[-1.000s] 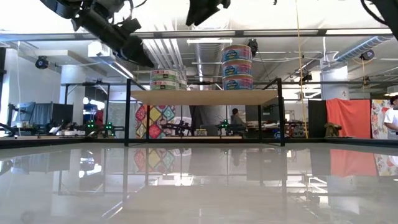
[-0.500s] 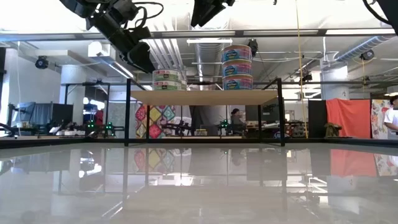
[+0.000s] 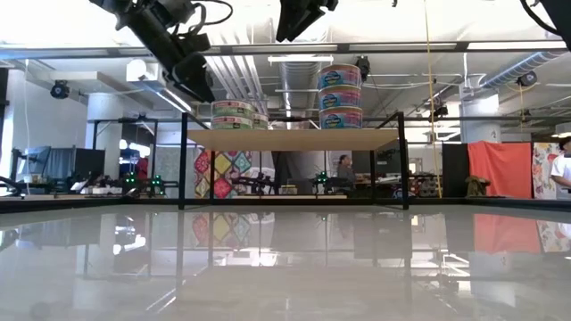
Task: Stack canned seafood by type on shelf
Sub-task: Stack the green tuna can on top of the green tuna can on the shelf
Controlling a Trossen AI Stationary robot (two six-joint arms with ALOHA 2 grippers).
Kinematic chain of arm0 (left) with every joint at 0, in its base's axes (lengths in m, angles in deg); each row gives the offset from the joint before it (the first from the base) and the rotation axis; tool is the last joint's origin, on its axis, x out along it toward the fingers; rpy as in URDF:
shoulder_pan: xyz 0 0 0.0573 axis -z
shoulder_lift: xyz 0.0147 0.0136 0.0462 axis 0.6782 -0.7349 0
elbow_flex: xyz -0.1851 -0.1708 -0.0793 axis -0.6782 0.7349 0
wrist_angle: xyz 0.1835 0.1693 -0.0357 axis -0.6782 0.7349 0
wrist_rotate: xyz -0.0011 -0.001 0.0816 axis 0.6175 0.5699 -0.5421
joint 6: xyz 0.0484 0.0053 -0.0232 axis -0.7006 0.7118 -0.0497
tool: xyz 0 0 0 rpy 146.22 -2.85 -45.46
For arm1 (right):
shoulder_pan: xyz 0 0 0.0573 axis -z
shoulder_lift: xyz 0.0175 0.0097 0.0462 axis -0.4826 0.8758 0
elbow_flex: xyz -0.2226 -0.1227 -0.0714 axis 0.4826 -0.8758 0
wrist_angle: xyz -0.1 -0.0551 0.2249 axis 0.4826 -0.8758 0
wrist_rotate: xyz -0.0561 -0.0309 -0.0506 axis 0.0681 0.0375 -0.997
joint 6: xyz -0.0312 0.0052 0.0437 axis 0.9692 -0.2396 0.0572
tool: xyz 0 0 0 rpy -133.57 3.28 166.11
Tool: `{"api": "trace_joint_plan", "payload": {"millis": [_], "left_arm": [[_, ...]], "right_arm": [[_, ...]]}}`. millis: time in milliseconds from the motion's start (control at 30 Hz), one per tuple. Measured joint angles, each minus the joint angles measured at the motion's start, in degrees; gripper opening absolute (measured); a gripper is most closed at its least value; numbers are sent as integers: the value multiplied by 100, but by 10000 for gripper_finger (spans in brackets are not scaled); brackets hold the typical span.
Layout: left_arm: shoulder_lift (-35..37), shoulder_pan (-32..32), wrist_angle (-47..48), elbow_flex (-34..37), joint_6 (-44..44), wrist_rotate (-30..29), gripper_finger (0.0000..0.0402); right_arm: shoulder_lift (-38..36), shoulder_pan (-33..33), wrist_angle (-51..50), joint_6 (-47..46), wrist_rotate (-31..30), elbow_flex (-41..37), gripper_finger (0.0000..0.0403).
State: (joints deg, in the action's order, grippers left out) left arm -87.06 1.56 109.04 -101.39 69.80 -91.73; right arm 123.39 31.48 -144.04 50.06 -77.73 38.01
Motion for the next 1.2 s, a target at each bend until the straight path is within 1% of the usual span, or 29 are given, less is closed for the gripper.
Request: {"api": "trace_joint_plan", "payload": {"millis": [400, 533, 600, 667, 967, 1200], "left_arm": [[-9, 0, -346, -63, -189, -24, 398], [-53, -51, -116, -409, -413, -398, 398], [-158, -134, -11, -565, -418, -448, 398], [-313, -198, 120, -669, -392, -348, 398], [-1108, -229, 430, -918, -378, -385, 398], [-1261, -205, 479, -958, -356, -353, 398]], "right_arm": [[0, 1, 0, -75, 2, -222, 201], [0, 1, 0, -74, 2, -233, 201], [0, 1, 0, -74, 2, -233, 201], [0, 1, 0, -72, 2, -240, 201], [0, -1, -51, -133, 7, -328, 201], [-2, -1, -133, -195, 9, -344, 201]]}}
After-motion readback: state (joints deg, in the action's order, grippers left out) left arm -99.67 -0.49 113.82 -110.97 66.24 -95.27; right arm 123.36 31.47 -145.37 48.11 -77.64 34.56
